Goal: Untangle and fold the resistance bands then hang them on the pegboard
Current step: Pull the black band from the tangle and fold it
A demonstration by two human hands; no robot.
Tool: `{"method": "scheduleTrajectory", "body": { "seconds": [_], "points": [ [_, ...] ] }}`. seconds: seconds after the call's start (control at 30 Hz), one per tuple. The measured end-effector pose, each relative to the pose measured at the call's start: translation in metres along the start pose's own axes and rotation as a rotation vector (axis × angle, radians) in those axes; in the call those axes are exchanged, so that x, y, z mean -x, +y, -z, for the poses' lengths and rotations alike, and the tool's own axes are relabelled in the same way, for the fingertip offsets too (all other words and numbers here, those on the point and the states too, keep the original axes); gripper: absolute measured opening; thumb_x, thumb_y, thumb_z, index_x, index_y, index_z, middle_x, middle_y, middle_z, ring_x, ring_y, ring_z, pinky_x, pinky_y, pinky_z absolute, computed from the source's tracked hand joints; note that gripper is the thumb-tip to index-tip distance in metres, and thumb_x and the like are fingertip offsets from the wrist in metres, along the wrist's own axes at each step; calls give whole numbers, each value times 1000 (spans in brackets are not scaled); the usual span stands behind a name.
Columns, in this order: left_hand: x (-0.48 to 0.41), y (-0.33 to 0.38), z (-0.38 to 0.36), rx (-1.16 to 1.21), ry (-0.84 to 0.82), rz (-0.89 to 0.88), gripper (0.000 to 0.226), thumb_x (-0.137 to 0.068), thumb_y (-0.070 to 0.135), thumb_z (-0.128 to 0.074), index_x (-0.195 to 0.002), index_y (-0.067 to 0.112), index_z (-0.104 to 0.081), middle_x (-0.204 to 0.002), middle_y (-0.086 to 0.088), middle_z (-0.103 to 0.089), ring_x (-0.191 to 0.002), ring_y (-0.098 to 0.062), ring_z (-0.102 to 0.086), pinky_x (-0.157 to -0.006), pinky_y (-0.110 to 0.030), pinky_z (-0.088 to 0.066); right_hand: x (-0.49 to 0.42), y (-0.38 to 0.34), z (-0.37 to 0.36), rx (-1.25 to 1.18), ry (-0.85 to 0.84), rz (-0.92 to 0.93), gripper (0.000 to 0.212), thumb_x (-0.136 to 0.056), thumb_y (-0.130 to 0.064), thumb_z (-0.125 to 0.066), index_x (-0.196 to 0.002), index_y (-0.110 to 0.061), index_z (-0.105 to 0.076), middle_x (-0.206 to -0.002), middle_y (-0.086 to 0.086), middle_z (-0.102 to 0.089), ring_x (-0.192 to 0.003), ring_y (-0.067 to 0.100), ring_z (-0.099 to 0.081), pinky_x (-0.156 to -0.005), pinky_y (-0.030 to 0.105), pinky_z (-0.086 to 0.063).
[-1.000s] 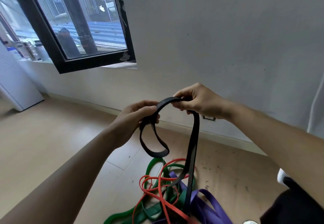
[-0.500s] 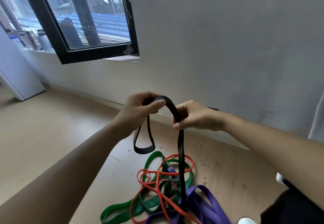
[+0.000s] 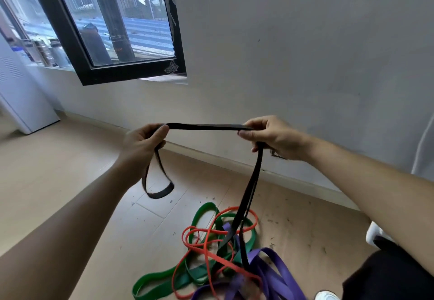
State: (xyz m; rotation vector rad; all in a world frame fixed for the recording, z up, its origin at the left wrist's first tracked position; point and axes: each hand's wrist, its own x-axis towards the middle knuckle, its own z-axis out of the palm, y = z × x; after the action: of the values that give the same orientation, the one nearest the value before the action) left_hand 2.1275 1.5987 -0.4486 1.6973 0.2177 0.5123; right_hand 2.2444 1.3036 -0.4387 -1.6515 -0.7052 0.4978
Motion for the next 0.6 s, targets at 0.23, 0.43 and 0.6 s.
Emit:
{"method": "scheduleTrajectory", "body": {
  "seconds": [0.23,0.43,0.6],
  "points": [
    [0,2,-10,54,-90,21,23,-85,29,-68,-102,14,-72,-78,1,-65,-79,-20,-62,-87,-33,-51,10,-48,12,-16,109,238,35,-82,-15,-76,-108,8,-70,-66,0,-57,-55,14,-47,-54,25,-42],
    [3,-4,-9,6,-138,39,10,-94,14,-65,-101,15,-71,-86,-6,-66,-83,-21,-63,-88,-31,-51,13,-29,23,84,197,145,19,-86,-8,-76,-101,3,-72,-70,2,-64,-59,14,-53,-55,26,-45],
    [5,-8,-7,-73,-291,80,30,-84,29,-76,-109,13,-71,-83,-1,-70,-83,-18,-66,-87,-29,-51,12,-18,23,114,240,73,17,-93,-10,-71,-103,3,-71,-73,3,-59,-62,14,-53,-63,28,-46]
  ]
}}
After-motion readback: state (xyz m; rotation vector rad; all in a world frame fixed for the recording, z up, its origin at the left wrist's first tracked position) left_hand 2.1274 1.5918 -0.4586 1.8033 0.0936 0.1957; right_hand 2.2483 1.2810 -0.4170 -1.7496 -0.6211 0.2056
